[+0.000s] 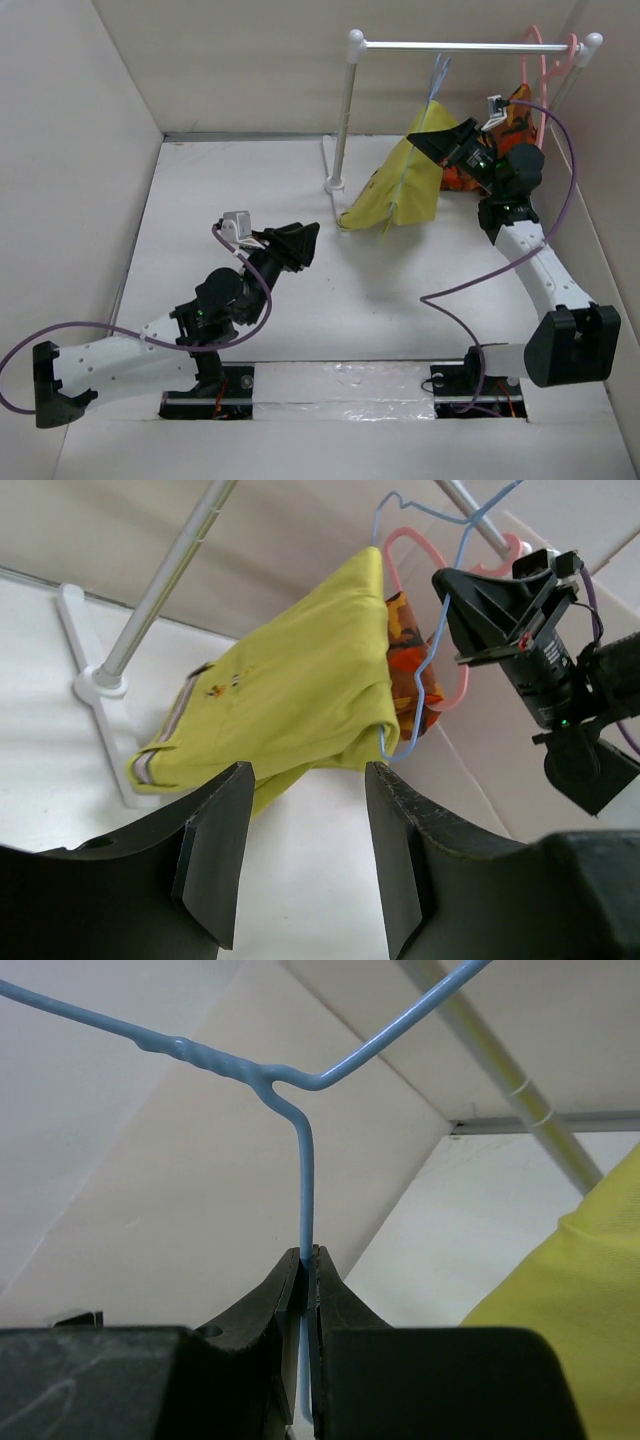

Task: Place the trousers on the hanger
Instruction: Place the hanger at the clothesline.

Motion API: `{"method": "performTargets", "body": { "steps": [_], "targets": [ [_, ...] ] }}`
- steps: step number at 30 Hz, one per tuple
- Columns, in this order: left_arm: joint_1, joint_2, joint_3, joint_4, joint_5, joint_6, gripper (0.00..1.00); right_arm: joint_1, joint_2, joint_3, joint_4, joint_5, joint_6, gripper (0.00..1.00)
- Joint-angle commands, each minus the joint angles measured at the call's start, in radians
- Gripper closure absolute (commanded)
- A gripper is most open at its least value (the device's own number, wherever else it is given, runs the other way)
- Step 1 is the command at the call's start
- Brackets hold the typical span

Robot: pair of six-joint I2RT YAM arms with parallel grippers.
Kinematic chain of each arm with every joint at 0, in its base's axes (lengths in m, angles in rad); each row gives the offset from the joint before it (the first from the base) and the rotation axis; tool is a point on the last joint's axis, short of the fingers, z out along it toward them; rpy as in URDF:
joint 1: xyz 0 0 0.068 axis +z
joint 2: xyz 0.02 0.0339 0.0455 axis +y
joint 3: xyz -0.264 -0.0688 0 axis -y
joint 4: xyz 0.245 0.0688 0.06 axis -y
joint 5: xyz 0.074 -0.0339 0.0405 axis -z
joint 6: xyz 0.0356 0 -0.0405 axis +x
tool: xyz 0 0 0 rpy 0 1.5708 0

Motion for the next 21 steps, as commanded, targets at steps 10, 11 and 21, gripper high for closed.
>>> {"method": "performTargets", "body": {
  "steps": [10, 11, 21],
  "targets": [
    [0.004, -0.043, -0.080, -0.082, -0.008, -0.083, 0.54, -0.169, 0.169, 0.226, 0.239, -0.115, 0.051, 1.00],
    [0.004, -0.032, -0.091, -0.095, -0.003, -0.092, 0.53, -0.184, 0.180, 0.237, 0.236, -0.122, 0.051, 1.00],
    [0.004, 0.005, -0.117, -0.082, 0.009, -0.112, 0.53, -0.215, 0.327, 0.314, 0.280, -0.120, 0.089, 1.00]
  ]
}}
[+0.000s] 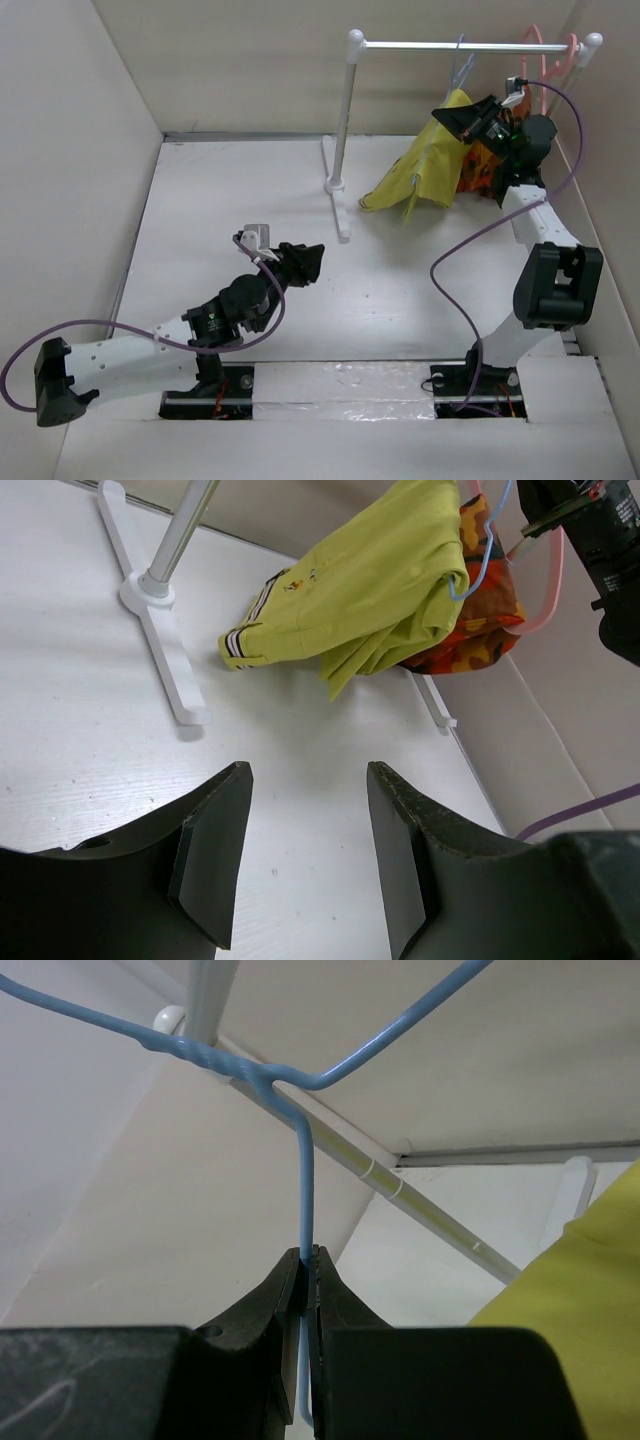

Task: Place the trousers on the hanger
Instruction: Place the hanger at the clothesline.

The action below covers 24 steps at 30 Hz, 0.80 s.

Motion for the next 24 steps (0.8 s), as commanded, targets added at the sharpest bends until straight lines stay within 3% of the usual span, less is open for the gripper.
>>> {"method": "performTargets", "body": {
  "steps": [1, 9, 17, 24],
  "targets": [
    [0.004, 0.011, 0.007, 0.034, 0.008, -0.004, 0.53, -0.003, 0.008, 0.107, 0.194, -0.003, 0.016, 1.00],
    [0.004, 0.040, -0.003, 0.047, -0.008, 0.000, 0.53, -0.022, 0.094, 0.149, 0.240, -0.008, 0.037, 1.00],
    [0.004, 0.085, 0.006, 0.054, 0.006, 0.030, 0.53, -0.031, 0.097, 0.008, 0.328, -0.013, 0.037, 1.00],
    [0.004, 0.085, 0.001, 0.027, 0.020, 0.023, 0.53, -0.051, 0.102, -0.049, 0.390, -0.029, 0.063, 0.91]
  ]
}}
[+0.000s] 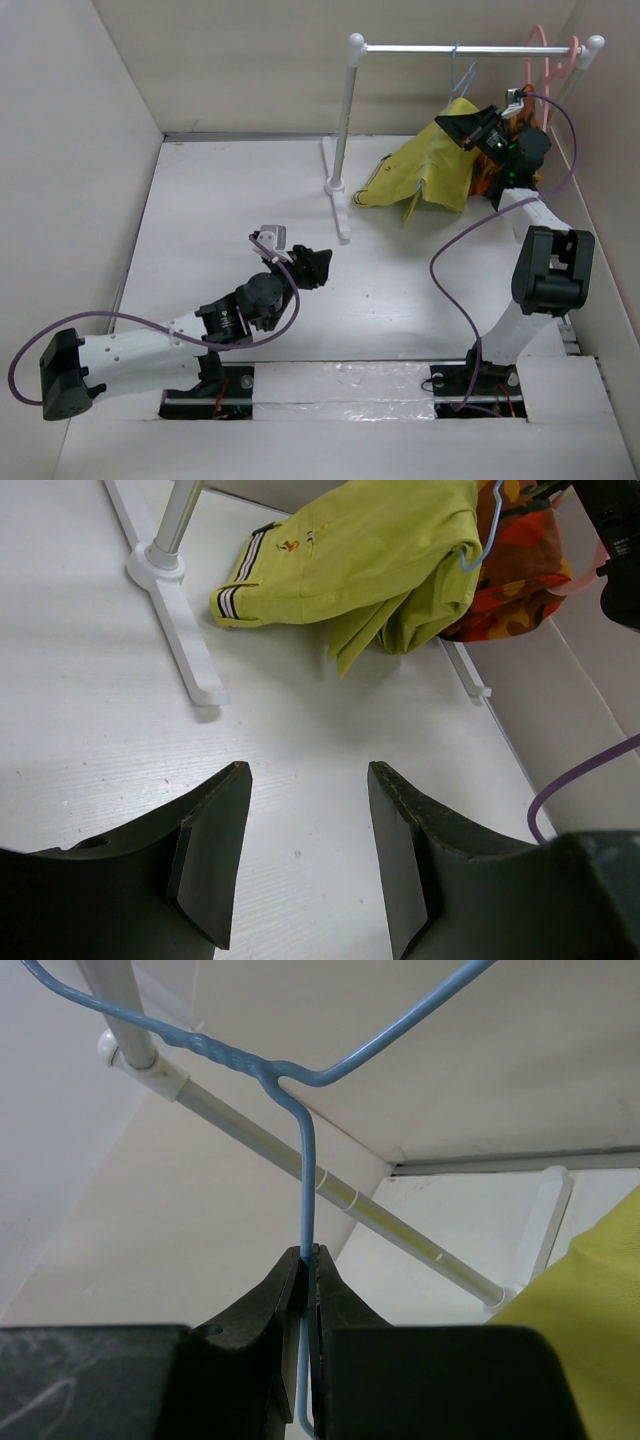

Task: Place the trousers on the hanger
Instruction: Place the hanger at the clothesline, then reset both arms

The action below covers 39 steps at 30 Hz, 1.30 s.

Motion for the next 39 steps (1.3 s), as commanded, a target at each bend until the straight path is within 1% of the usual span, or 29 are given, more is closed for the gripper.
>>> {"method": "performTargets", "body": {
  "steps": [1, 3, 4, 5, 6, 8, 9, 11, 12, 13, 15, 17, 18, 19, 20, 21, 22, 24, 26, 27, 28, 29, 31, 32, 33, 35, 36, 37, 39],
  "targets": [
    [0.004, -0.018, 0.001, 0.021, 0.003, 0.013, 0.53, -0.017, -0.028, 0.001, 0.153, -0.013, -0.008, 0.91],
    [0.004, -0.031, 0.001, 0.019, 0.005, 0.015, 0.52, -0.027, -0.029, 0.021, 0.139, -0.017, -0.016, 0.89],
    [0.004, -0.035, 0.003, 0.018, 0.008, 0.015, 0.52, -0.027, -0.033, 0.033, 0.124, -0.016, -0.019, 0.85],
    [0.004, -0.037, 0.001, 0.016, 0.008, 0.015, 0.52, -0.027, -0.035, 0.039, 0.120, -0.017, -0.022, 0.77],
    [0.004, -0.040, 0.006, 0.015, 0.008, 0.015, 0.52, -0.027, -0.036, 0.045, 0.116, -0.022, -0.032, 0.60],
    [0.004, -0.044, 0.010, 0.001, -0.007, 0.022, 0.52, -0.027, -0.039, 0.066, 0.084, -0.039, -0.049, 0.43],
    [0.004, -0.046, 0.019, -0.005, -0.012, 0.025, 0.52, -0.027, -0.041, 0.085, 0.074, -0.052, -0.062, 0.30],
    [0.004, -0.057, 0.030, -0.017, -0.026, 0.041, 0.51, -0.036, -0.056, 0.097, 0.041, -0.059, -0.078, 0.18],
    [0.004, -0.060, 0.041, -0.021, -0.032, 0.047, 0.51, -0.036, -0.067, 0.103, 0.018, -0.063, -0.114, 0.06],
    [0.004, -0.063, 0.046, -0.021, -0.038, 0.054, 0.51, -0.046, -0.077, 0.108, -0.040, -0.063, -0.135, 0.01],
    [0.004, -0.075, 0.065, -0.016, -0.050, 0.077, 0.50, -0.047, -0.123, 0.105, -0.105, -0.056, -0.224, 0.00],
    [0.004, -0.090, 0.082, -0.004, -0.061, 0.099, 0.50, -0.056, -0.162, 0.088, -0.218, -0.040, -0.295, 0.00],
    [0.004, -0.093, 0.104, -0.001, -0.064, 0.122, 0.49, -0.056, -0.208, 0.079, -0.264, -0.019, -0.371, 0.00],
    [0.004, -0.100, 0.116, 0.001, -0.069, 0.131, 0.48, -0.066, -0.231, 0.073, -0.360, -0.005, -0.414, 0.00],
    [0.004, -0.106, 0.128, 0.001, -0.075, 0.139, 0.47, -0.067, -0.255, 0.064, -0.411, 0.010, -0.460, 0.00],
    [0.004, -0.107, 0.156, 0.001, -0.076, 0.149, 0.46, -0.077, -0.280, 0.057, -0.464, 0.048, -0.549, 0.00],
    [0.004, -0.112, 0.167, -0.001, -0.078, 0.150, 0.45, -0.077, -0.332, 0.050, -0.555, 0.070, -0.587, 0.00],
    [0.004, -0.121, 0.185, 0.007, -0.073, 0.150, 0.43, -0.077, -0.390, 0.001, -0.611, 0.127, -0.676, 0.00],
    [0.004, -0.141, 0.179, 0.041, -0.052, 0.154, 0.41, -0.077, -0.496, -0.057, -0.643, 0.154, -0.712, 0.00],
    [0.004, -0.149, 0.175, 0.044, -0.046, 0.153, 0.37, -0.077, -0.536, -0.126, -0.647, 0.171, -0.750, 0.00],
    [0.004, -0.155, 0.175, 0.044, -0.041, 0.147, 0.36, -0.077, -0.579, -0.156, -0.678, 0.181, -0.776, 0.00],
    [0.004, -0.168, 0.176, 0.029, -0.030, 0.139, 0.35, -0.061, -0.669, -0.183, -0.711, 0.190, -0.810, 0.00],
    [0.004, -0.184, 0.193, 0.003, -0.015, 0.128, 0.33, -0.012, -0.770, -0.258, -0.801, 0.204, -0.914, 0.00],
    [0.004, -0.205, 0.196, -0.022, -0.001, 0.120, 0.33, 0.011, -0.877, -0.290, -0.814, 0.199, -0.947, 0.00],
    [0.004, -0.218, 0.198, -0.031, 0.005, 0.117, 0.33, 0.033, -0.935, -0.323, -0.832, 0.208, -0.995, 0.00],
    [0.004, -0.262, 0.193, -0.068, 0.023, 0.111, 0.32, 0.094, -1.053, -0.404, -0.910, 0.225, -1.037, 0.00],
    [0.004, -0.279, 0.182, -0.085, 0.023, 0.102, 0.32, 0.110, -1.167, -0.429, -0.951, 0.218, -1.081, 0.00],
    [0.004, -0.299, 0.173, -0.099, 0.023, 0.094, 0.32, 0.124, -1.223, -0.467, -1.017, 0.211, -1.097, 0.00],
    [0.004, -0.362, 0.132, -0.128, 0.028, 0.073, 0.31, 0.151, -1.326, -0.496, -1.090, 0.187, -1.126, 0.00]
  ]
}}
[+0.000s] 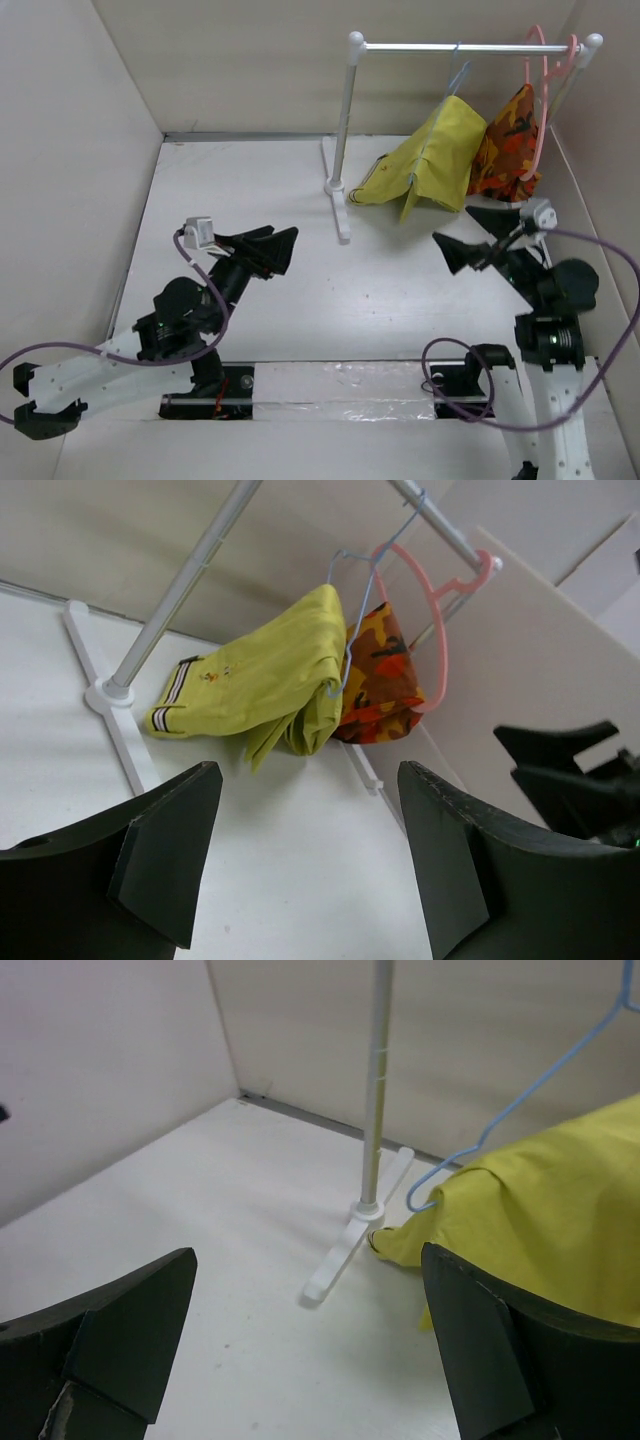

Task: Place the trousers on the hanger
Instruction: Reset both arms

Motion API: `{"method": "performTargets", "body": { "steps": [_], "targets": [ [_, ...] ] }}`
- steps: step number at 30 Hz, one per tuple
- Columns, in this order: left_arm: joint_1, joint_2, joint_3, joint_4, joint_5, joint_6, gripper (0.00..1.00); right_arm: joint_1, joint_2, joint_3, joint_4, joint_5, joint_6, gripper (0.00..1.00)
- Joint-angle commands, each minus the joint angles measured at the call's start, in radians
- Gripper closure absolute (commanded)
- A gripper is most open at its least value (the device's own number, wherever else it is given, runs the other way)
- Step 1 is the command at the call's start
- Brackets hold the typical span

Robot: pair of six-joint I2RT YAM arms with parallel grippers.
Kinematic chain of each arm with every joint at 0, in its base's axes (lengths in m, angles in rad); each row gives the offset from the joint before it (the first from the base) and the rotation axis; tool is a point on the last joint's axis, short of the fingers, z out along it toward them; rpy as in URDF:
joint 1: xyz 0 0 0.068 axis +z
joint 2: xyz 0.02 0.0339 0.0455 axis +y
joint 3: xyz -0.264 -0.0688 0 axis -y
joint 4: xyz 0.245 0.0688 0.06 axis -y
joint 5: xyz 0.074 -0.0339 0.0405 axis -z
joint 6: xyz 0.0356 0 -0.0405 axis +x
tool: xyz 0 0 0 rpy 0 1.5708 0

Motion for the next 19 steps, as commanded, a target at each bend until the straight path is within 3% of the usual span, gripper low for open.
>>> {"method": "performTargets", "body": {
  "steps": [1, 7, 19],
  "targets": [
    [0.004, -0.094, -0.031, -0.034, 0.023, -0.032, 0.30, 0.030, -0.199, -0.049, -0.202, -0.020, -0.143, 0.00],
    [0.004, -0.213, -0.093, -0.091, 0.013, -0.075, 0.29, 0.030, -0.424, -0.144, -0.348, -0.022, -0.167, 0.00],
    [0.004, -0.117, -0.048, -0.119, 0.039, -0.081, 0.28, 0.030, -0.384, -0.091, -0.386, -0.037, -0.244, 0.00]
  ]
}}
